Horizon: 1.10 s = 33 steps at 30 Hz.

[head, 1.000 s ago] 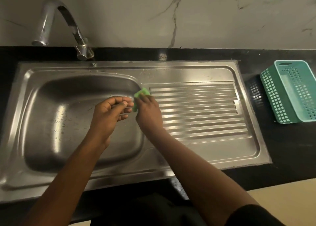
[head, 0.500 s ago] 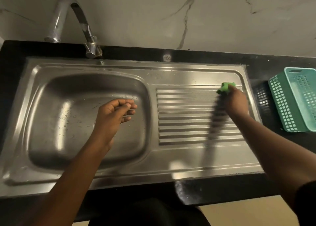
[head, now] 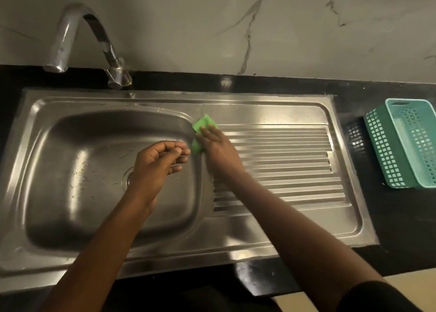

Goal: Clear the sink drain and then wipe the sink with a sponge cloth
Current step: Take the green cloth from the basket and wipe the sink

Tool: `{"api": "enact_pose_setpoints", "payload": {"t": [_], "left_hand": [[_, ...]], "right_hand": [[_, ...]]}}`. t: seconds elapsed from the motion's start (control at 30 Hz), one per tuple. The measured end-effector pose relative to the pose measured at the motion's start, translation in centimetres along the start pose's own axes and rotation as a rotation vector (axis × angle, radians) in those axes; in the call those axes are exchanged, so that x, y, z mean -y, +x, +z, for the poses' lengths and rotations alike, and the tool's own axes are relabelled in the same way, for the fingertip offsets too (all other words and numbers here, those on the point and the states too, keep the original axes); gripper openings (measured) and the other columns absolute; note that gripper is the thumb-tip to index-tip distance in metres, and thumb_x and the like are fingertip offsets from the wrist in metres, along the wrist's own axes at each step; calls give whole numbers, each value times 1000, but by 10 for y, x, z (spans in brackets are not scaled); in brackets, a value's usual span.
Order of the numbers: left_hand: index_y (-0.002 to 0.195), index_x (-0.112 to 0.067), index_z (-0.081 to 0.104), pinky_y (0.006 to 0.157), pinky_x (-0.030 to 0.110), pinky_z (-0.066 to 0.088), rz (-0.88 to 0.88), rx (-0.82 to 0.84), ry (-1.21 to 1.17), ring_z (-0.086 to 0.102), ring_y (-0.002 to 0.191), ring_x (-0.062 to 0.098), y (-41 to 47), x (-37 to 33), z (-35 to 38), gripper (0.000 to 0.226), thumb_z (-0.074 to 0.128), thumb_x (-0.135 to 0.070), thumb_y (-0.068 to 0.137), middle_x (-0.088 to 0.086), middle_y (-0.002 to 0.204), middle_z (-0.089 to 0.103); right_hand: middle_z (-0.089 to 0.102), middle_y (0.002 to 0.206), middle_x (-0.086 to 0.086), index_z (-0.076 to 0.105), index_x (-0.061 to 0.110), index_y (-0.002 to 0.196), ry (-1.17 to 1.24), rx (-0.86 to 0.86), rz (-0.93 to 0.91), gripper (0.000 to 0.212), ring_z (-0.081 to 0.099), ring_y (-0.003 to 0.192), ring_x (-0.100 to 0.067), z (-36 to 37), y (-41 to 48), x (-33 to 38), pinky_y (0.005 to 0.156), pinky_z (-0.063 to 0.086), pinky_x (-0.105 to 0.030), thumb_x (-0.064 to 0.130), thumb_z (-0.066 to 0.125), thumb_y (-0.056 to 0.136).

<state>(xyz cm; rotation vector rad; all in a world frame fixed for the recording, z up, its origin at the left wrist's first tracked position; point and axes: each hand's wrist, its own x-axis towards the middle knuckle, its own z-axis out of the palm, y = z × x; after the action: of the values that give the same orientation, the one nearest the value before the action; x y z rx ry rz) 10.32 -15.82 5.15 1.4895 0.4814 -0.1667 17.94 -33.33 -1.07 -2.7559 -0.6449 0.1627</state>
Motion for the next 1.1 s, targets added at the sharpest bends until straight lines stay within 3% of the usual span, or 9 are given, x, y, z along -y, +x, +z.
{"api": "enact_pose_setpoints", "payload": {"t": [0.1,0.3,0.43,0.5,0.57,0.7,0.83,0.93,1.1], "left_hand": [[114,-8,77,89,36,60,-3,2,1,77,105,26,3,0,-2,20,59,-10,105,6,105,83],[114,-10,78,89,36,60,-21,-19,-3,77,105,29,5,9,-11,20,60,-9,105,8,105,83],[112,-9,78,82,30,60,-22,-24,-19,76,99,25,8,14,-17,19,60,-9,104,8,104,83],[111,-10,78,81,28,59,-16,-25,-22,76,98,23,8,15,-21,19,60,-9,104,8,104,83],[111,-10,78,81,28,59,-18,-31,-25,76,99,25,8,16,-25,19,60,-9,104,8,104,83],[112,-7,77,88,37,60,-33,-49,-28,76,106,34,6,18,-28,19,60,-7,104,11,106,82],[116,-2,75,97,46,58,-68,-59,-19,74,110,38,4,19,-27,21,58,-5,104,17,111,80],[112,-8,77,94,41,60,-75,-76,18,78,105,28,2,22,-33,20,58,-7,105,9,107,82],[107,-16,78,86,33,60,-103,-77,59,79,102,24,0,32,-41,21,58,-10,105,3,102,84]], "right_hand": [[59,147,-12,59,14,145,-21,-3,69,62,51,140,-31,-28,-8,-57,116,44,-42,14,75,86],[57,144,-9,51,23,145,-169,-92,525,48,53,132,-35,-84,-35,-193,105,51,-50,16,64,99],[74,110,-13,74,17,115,-33,-248,821,24,69,102,-34,-87,-4,-193,79,49,-31,17,70,91],[74,89,-1,80,21,103,103,-328,924,18,72,94,-29,-76,17,-166,74,46,-26,14,71,89],[68,83,8,80,24,95,179,-360,900,18,72,93,-23,-60,36,-130,75,43,-22,13,67,93],[71,111,-7,72,12,114,194,-357,790,19,66,106,-24,-31,65,-54,96,54,-33,13,59,100],[61,135,-15,66,8,130,266,-285,626,34,53,132,-32,-5,80,10,114,45,-43,9,61,97],[46,157,-16,56,9,145,290,-227,601,49,32,152,-33,7,88,38,123,33,-49,10,64,96],[33,166,-10,40,13,157,188,-26,358,67,14,159,-29,19,84,48,126,27,-52,14,67,96]]}}
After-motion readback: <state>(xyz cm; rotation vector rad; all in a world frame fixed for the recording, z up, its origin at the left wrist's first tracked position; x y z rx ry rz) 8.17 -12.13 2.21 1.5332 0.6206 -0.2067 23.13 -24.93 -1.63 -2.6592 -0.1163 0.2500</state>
